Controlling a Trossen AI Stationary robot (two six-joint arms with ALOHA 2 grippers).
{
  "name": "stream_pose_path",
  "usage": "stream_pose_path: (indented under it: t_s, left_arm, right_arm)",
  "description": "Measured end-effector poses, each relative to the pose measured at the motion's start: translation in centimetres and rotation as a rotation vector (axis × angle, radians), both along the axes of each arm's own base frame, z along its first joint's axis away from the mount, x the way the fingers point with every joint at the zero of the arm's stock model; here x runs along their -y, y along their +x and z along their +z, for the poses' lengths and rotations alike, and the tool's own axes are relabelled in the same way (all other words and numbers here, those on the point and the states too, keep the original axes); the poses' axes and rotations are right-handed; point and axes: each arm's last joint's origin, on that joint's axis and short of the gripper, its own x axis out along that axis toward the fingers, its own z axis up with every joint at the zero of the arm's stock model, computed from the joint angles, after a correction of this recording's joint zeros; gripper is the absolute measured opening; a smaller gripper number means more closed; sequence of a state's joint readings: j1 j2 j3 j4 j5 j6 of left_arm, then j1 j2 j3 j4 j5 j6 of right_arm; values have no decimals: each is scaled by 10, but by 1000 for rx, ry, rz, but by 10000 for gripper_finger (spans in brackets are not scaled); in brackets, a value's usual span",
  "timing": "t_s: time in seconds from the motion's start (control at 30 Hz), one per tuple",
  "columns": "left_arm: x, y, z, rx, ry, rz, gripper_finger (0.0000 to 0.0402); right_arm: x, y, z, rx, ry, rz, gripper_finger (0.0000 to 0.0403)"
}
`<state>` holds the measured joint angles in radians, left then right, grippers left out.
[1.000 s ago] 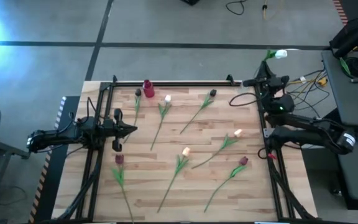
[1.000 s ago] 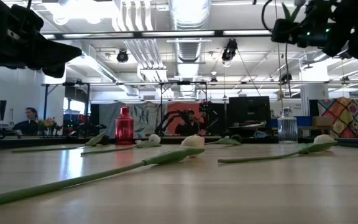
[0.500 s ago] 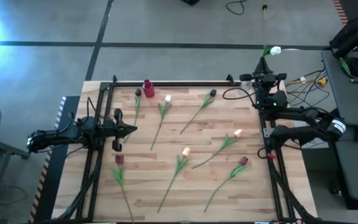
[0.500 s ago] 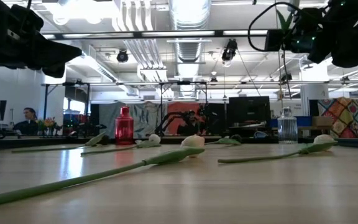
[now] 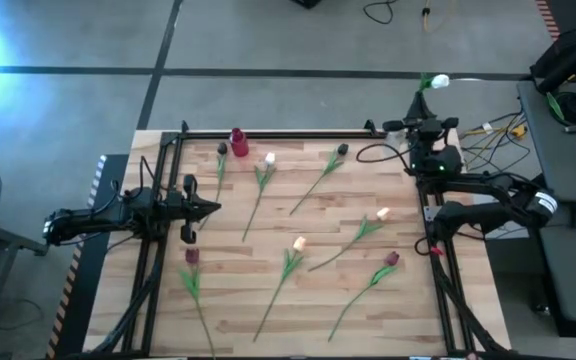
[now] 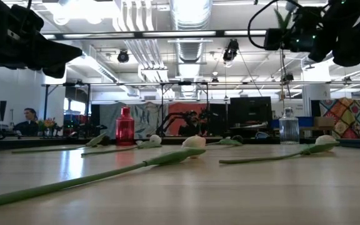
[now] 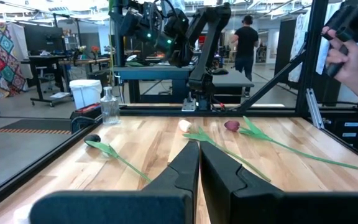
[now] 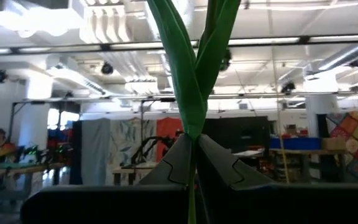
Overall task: Sort flowers into vase by color
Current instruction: Put the right white tulip into the transparent vase
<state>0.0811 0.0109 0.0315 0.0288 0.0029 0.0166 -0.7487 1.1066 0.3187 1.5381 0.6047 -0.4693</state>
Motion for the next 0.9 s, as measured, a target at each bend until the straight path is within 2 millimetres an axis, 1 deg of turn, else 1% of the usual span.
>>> stream_pose_path:
  t_s: [0.1, 0.17, 0.23, 0.33, 0.43, 0.5, 0.6, 0.73, 0.9]
  left_arm:
    - [0, 0, 0, 0, 0, 1, 0]
    - [0, 0, 0, 0, 0, 0, 0]
    - [0, 0, 0, 0, 0, 0, 0]
    - [0, 0, 0, 0, 0, 0, 0]
    - [0, 0, 0, 0, 0, 0, 0]
    - [0, 0, 0, 0, 0, 0, 0]
    - [0, 0, 0, 0, 0, 0, 0]
    - [0, 0, 0, 0, 0, 1, 0]
    - [0, 0, 0, 0, 0, 0, 0]
  right_arm:
    - [4, 13, -7, -72, 40, 140, 10]
    - [10, 24, -6, -110, 86, 199, 9]
    - [18, 35, 0, -171, 126, 229, 9]
    - [25, 48, 15, -248, 144, 198, 9]
    - [26, 47, 31, -207, 115, 33, 9]
    - [25, 43, 32, -156, 88, -12, 9]
    - [26, 40, 26, -114, 66, -46, 9]
    - [35, 40, 12, -128, 75, -113, 9]
    - [44, 40, 3, -132, 67, -149, 9]
